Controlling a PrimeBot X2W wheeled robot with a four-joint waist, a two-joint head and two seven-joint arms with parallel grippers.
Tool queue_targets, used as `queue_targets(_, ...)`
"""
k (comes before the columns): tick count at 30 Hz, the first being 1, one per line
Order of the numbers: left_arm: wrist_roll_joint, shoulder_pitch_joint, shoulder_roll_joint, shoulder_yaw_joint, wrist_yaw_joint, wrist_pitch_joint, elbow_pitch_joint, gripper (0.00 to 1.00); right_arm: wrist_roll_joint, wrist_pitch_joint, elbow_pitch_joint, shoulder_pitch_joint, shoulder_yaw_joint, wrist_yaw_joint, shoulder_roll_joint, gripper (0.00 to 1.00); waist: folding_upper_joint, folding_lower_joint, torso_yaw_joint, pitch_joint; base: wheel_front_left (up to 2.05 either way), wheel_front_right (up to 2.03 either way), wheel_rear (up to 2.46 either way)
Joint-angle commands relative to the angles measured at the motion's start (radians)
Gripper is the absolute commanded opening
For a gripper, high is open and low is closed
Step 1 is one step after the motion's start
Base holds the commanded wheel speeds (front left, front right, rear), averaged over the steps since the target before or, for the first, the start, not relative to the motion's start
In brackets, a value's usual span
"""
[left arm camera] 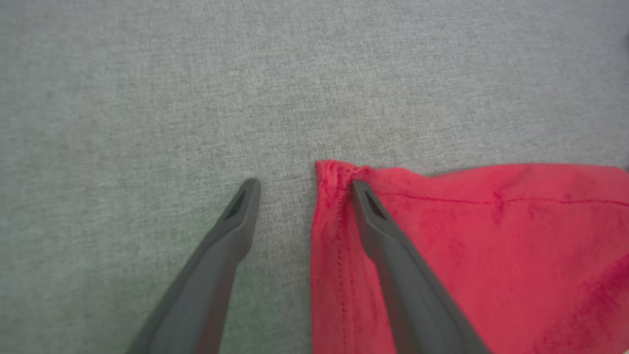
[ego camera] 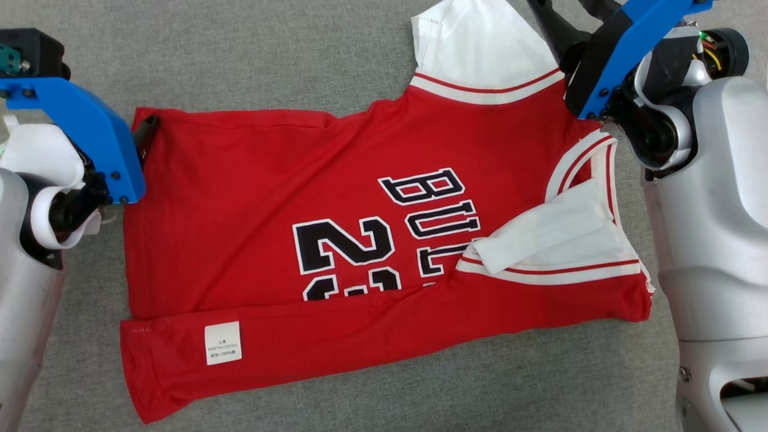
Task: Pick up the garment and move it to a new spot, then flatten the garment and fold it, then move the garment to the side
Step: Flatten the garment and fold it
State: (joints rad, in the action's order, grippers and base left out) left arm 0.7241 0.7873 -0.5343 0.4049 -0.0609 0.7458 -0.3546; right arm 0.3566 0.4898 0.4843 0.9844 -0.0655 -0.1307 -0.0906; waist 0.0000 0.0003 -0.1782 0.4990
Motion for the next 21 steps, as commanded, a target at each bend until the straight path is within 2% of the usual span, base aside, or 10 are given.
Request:
queue_targets(1, 0.005, 0.018, 0.003, 0.010, 0.009, 0.014, -0.013, 1.00, 0.009, -0.016, 0.020, 0.025, -0.006, 0.000, -0.006, 1.00, 0.0000, -0.0003, 0.002, 0.008, 0.00, 0.00, 0.00)
queue_targets(7, 0.043, 0.007, 0.041, 0.029, 0.022, 0.056, -0.033, 1.00, 0.028, -0.039, 0.088, 0.056, -0.011, 0.000, -0.016, 1.00, 0.0000, -0.0003, 0.011, 0.028, 0.00, 0.00, 0.00)
queue_targets(8, 0.047, 0.003, 0.047, 0.036, 0.029, 0.067, -0.033, 0.78, 0.030, -0.043, 0.100, 0.063, -0.011, 0.000, -0.019, 1.00, 0.0000, -0.0003, 0.014, 0.032, 0.00, 0.00, 0.00)
queue_targets(10, 0.051, -0.004, 0.054, 0.047, 0.039, 0.074, -0.032, 0.19, 0.031, -0.042, 0.126, 0.075, -0.005, 0.000, -0.024, 1.00, 0.0000, -0.0003, 0.022, 0.039, 0.00, 0.00, 0.00)
queue_targets(11, 0.044, -0.005, 0.055, 0.054, 0.039, 0.072, -0.032, 0.00, 0.027, -0.041, 0.140, 0.084, -0.001, 0.000, -0.029, 1.00, 0.0000, -0.0003, 0.028, 0.044, 0.00, 0.00, 0.00)
queue_targets(21, -0.014, 0.023, 0.105, 0.104, 0.070, -0.039, 0.008, 0.00, -0.081, 0.000, 0.303, 0.227, 0.084, 0.000, -0.087, 1.00, 0.0000, -0.0003, 0.141, 0.102, 0.00, 0.00, 0.00)
